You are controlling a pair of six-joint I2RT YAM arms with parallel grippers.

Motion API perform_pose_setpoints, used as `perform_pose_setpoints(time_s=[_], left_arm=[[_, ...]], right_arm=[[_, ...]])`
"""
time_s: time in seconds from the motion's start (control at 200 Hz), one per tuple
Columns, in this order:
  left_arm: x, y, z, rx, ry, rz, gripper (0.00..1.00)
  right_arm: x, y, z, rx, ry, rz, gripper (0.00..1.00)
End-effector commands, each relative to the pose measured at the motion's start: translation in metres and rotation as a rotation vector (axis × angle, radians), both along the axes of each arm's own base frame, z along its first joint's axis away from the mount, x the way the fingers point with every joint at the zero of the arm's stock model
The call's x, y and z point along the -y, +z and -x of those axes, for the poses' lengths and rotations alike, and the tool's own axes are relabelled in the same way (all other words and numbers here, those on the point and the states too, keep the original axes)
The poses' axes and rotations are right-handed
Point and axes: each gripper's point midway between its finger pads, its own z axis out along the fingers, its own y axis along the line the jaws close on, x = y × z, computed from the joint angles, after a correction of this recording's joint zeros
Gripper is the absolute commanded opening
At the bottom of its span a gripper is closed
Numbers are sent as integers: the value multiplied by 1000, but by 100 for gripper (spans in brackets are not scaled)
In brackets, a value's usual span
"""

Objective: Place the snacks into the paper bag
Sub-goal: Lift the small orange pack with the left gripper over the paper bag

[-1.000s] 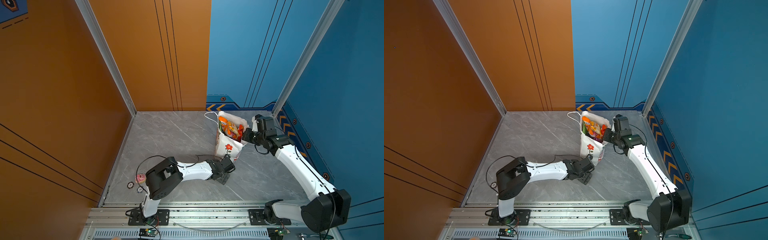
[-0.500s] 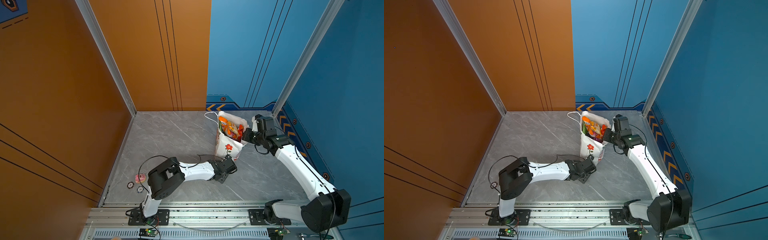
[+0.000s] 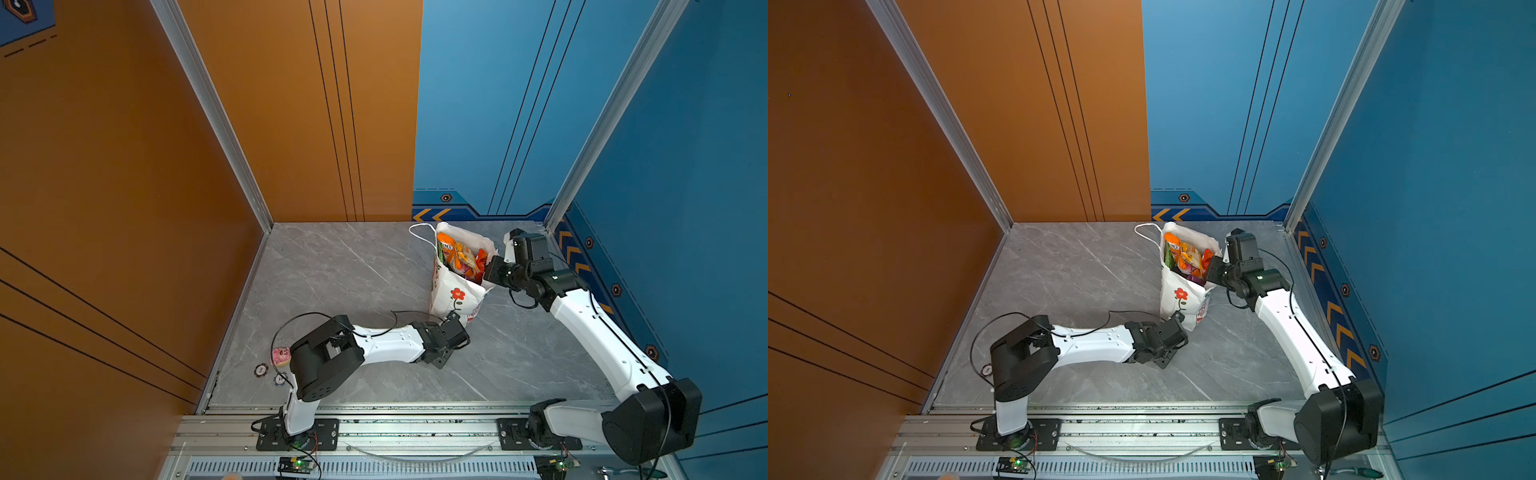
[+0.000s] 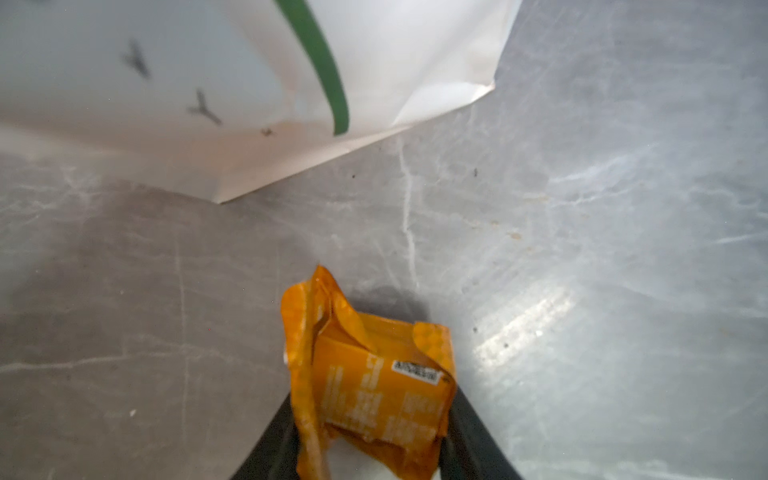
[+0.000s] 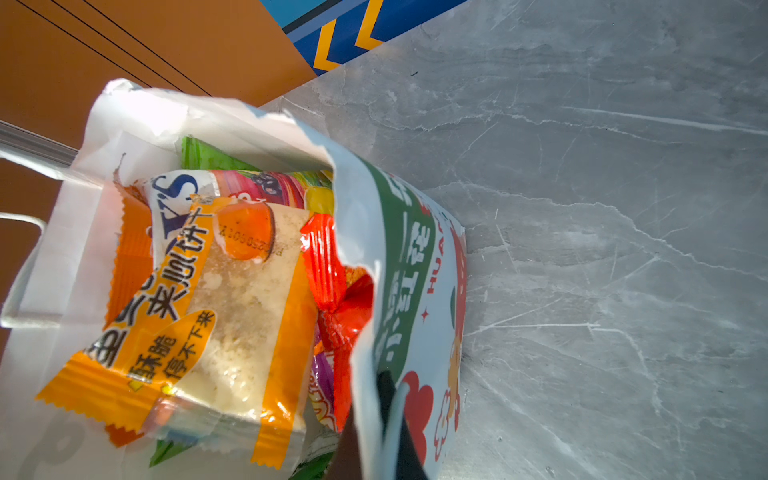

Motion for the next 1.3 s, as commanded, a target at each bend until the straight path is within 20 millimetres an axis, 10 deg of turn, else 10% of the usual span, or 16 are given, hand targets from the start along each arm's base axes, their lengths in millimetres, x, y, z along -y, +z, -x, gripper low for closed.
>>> perform_pose_setpoints(time_s=[0.0, 0.876, 1.296], left_arm=[[-10, 0, 8, -19, 8, 5, 16], [-52, 96, -19, 202, 157, 338, 13], [-67, 243, -68, 384, 186, 572, 13]], right_arm=[[-4, -24, 19, -95, 41, 31, 6], [-4, -24, 20, -95, 39, 29, 6], [-5, -22, 19, -89, 42, 26, 6]])
